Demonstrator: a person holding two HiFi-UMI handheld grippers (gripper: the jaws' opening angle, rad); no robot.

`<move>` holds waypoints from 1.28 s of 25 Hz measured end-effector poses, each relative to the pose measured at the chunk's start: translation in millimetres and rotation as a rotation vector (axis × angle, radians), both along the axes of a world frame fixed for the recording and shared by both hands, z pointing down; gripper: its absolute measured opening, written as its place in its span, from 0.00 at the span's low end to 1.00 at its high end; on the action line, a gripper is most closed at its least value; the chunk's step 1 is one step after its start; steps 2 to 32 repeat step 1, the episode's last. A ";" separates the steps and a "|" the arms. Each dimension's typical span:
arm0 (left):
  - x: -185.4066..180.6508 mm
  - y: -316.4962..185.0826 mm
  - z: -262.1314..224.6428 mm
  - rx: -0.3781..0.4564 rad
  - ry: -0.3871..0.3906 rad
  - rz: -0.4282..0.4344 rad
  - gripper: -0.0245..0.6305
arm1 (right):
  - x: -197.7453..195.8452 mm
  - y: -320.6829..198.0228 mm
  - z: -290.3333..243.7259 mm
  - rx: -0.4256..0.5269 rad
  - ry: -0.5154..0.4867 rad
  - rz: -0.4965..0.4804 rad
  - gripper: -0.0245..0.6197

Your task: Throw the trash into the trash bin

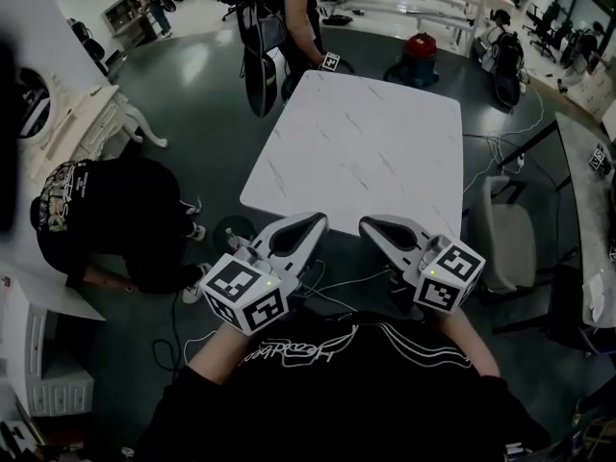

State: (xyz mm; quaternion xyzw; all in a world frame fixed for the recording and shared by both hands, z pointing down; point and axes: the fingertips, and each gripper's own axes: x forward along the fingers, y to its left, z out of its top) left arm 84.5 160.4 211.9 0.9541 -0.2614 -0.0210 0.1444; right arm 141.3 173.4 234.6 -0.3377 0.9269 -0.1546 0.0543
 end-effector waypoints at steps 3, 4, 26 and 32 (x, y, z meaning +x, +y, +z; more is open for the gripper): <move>-0.3 -0.5 1.0 -0.003 -0.001 0.001 0.05 | -0.2 -0.6 0.5 -0.002 -0.003 0.001 0.09; -0.3 -0.5 1.0 -0.003 -0.001 0.001 0.05 | -0.2 -0.6 0.5 -0.002 -0.003 0.001 0.09; -0.3 -0.5 1.0 -0.003 -0.001 0.001 0.05 | -0.2 -0.6 0.5 -0.002 -0.003 0.001 0.09; -0.3 -0.5 1.0 -0.003 -0.001 0.001 0.05 | -0.2 -0.6 0.5 -0.002 -0.003 0.001 0.09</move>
